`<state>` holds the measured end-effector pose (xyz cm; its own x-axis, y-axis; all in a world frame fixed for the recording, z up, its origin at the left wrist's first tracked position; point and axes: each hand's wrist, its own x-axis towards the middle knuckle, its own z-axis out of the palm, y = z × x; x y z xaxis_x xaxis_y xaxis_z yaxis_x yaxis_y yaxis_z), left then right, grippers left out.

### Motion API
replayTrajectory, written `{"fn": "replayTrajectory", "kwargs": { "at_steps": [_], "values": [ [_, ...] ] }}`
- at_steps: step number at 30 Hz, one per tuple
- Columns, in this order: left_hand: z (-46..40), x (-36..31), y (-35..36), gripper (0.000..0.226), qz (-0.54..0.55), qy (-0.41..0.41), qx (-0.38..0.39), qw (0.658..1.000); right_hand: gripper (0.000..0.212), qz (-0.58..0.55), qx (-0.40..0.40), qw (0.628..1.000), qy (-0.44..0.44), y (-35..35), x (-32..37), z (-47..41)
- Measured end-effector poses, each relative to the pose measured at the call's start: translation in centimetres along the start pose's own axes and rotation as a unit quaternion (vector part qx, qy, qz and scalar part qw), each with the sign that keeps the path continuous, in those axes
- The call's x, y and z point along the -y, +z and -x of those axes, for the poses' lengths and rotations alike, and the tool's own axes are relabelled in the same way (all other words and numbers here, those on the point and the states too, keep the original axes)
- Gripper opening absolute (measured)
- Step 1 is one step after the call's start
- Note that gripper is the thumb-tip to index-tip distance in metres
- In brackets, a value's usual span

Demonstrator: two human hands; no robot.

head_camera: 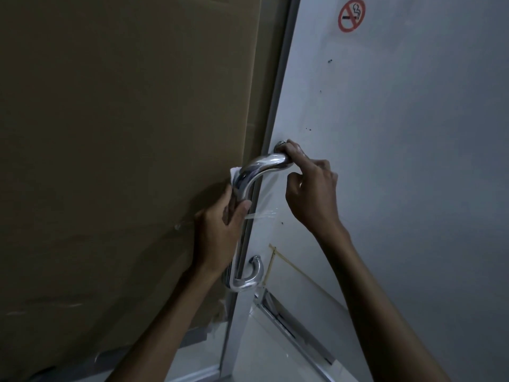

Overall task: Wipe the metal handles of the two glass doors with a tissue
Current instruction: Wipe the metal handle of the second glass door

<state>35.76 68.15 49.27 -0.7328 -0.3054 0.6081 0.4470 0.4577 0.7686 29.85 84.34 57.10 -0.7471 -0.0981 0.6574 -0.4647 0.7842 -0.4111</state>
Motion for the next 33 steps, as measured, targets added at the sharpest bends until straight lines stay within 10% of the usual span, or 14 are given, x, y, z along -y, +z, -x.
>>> {"fn": "replayTrajectory", "kwargs": {
  "at_steps": [7, 13, 33],
  "values": [
    [1.1, 0.1, 1.1, 0.049, -0.111, 0.124, -0.104, 0.981, 0.07, 0.0, -0.005, 1.0, -0.002, 0.1, -0.1, -0.2],
    [1.9, 1.6, 0.8, 0.031, -0.001, -0.035, -0.015, 0.999, 0.071, 0.003, -0.005, 1.0, -0.006, 0.3, -0.2, -0.1],
    [5.0, 2.8, 1.7, 0.058, -0.059, 0.071, -0.07, 0.993, 0.071, -0.006, -0.012, 1.0, -0.003, 0.5, -0.2, 0.2]
  ]
}}
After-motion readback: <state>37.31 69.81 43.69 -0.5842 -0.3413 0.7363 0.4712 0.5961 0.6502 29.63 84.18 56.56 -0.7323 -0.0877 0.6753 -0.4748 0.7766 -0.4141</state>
